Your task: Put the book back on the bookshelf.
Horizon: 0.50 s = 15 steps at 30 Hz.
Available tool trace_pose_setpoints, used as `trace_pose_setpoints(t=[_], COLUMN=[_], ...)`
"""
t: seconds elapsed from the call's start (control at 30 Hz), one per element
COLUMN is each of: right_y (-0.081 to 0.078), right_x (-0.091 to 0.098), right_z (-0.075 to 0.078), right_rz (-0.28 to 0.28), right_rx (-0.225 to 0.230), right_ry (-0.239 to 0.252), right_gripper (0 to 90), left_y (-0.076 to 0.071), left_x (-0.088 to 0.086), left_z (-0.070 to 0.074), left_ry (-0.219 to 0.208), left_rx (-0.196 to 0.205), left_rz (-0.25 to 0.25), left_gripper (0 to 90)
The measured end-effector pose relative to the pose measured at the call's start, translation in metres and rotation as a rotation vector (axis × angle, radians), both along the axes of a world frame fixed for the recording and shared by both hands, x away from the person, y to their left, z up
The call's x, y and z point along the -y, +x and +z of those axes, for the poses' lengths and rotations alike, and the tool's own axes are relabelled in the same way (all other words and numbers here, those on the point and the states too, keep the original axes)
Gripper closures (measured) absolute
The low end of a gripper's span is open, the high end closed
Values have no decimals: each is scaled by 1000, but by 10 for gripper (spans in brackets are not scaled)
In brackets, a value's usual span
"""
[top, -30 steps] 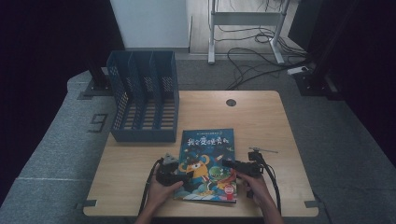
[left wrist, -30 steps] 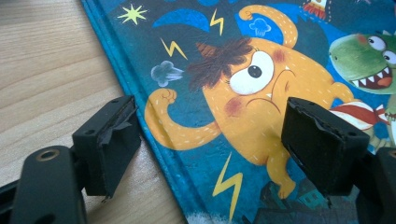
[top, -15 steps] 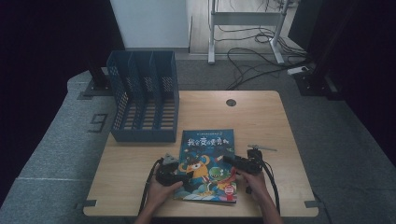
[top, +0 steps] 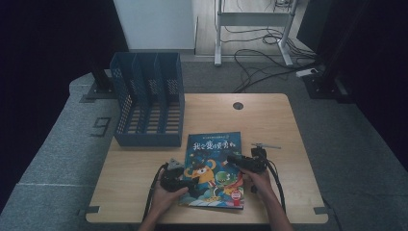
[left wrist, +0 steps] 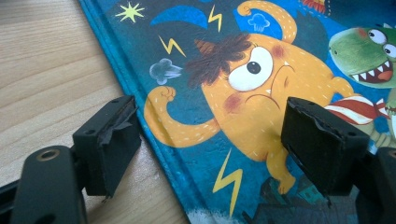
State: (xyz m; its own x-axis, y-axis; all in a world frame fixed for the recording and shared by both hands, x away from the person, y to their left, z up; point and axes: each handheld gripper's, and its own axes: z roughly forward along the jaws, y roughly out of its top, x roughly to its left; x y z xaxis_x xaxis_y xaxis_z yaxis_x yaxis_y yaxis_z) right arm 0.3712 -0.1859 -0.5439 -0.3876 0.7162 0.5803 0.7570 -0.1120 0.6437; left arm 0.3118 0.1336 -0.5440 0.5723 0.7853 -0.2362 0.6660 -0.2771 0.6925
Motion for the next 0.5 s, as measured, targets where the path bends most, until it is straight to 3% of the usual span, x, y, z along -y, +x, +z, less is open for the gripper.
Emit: trace_pose_setpoints(t=[0.1, 0.5], right_y=[5, 2], right_x=[-3, 0], right_z=[-1, -3], right_rz=[-6, -25], right_rx=[10, 57], right_ry=[-13, -36], right_gripper=[415, 500], left_y=[0, 0], left_x=[0, -1], left_z=[0, 0], left_ry=[-2, 3], left_rx=[-1, -2], left_rz=[-1, -9], left_gripper=[192, 193])
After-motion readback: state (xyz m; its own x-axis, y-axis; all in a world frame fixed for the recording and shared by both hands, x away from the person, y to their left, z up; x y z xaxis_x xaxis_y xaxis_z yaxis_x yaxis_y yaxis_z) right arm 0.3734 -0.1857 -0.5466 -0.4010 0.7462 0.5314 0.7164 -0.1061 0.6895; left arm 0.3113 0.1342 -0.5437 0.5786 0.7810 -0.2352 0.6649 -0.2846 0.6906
